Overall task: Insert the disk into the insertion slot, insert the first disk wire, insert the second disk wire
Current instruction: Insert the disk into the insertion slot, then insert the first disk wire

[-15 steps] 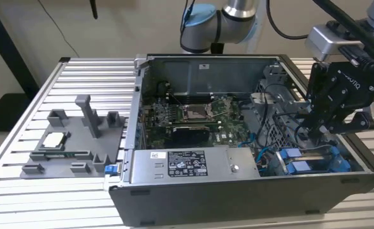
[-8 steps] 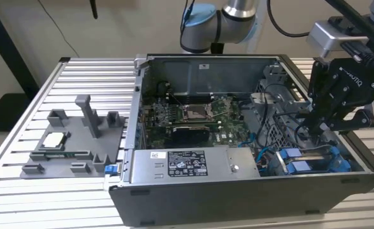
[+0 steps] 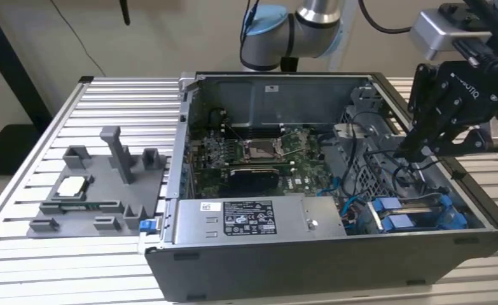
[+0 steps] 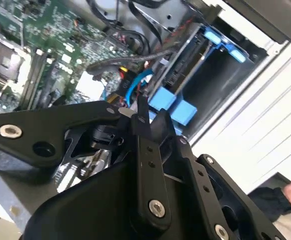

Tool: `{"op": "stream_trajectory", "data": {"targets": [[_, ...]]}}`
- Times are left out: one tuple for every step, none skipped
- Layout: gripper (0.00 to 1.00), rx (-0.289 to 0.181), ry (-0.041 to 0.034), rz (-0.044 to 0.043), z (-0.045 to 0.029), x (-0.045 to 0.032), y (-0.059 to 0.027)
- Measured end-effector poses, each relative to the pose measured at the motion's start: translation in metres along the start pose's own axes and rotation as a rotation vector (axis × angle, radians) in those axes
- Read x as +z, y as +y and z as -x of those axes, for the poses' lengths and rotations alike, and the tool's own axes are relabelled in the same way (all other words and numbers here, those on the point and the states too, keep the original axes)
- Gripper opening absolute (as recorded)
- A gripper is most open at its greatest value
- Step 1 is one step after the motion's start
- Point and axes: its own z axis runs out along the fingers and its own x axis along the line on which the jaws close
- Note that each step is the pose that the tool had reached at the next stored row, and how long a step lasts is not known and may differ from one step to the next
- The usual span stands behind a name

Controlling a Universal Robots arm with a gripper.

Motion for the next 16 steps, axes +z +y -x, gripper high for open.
{"op": "stream_trajectory", "data": {"targets": [[0.27, 0.000, -0.0095, 0.0000, 0.0017, 0.0008, 0.0000], [0.27, -0.001, -0.0161, -0.0002, 0.0029, 0.0017, 0.0000], [0.27, -0.001, -0.0210, -0.0005, 0.0037, 0.0029, -0.0001], [0.29, -0.001, -0.0249, -0.0006, 0.0043, 0.0041, -0.0001], [0.29, -0.001, -0.0286, -0.0006, 0.0051, 0.0056, -0.0002], [0.36, -0.001, -0.0317, -0.0006, 0.0061, 0.0070, -0.0003], [0.36, -0.001, -0.0354, -0.0006, 0.0071, 0.0083, -0.0007], [0.36, -0.002, -0.0403, -0.0005, 0.0078, 0.0092, -0.0016], [0.36, -0.002, -0.0458, -0.0006, 0.0081, 0.0097, -0.0034], [0.36, -0.002, -0.0491, -0.0005, 0.0082, 0.0103, -0.0059], [0.36, -0.002, -0.0497, -0.0005, 0.0082, 0.0107, -0.0080], [0.36, -0.002, -0.0501, -0.0004, 0.0082, 0.0117, -0.0097], [0.36, -0.002, -0.0500, -0.0004, 0.0080, 0.0128, -0.0100], [0.36, -0.002, -0.0497, -0.0005, 0.0078, 0.0136, -0.0100], [0.36, -0.002, -0.0496, -0.0005, 0.0078, 0.0139, -0.0100], [0.36, -0.002, -0.0495, -0.0005, 0.0078, 0.0140, -0.0100]]}}
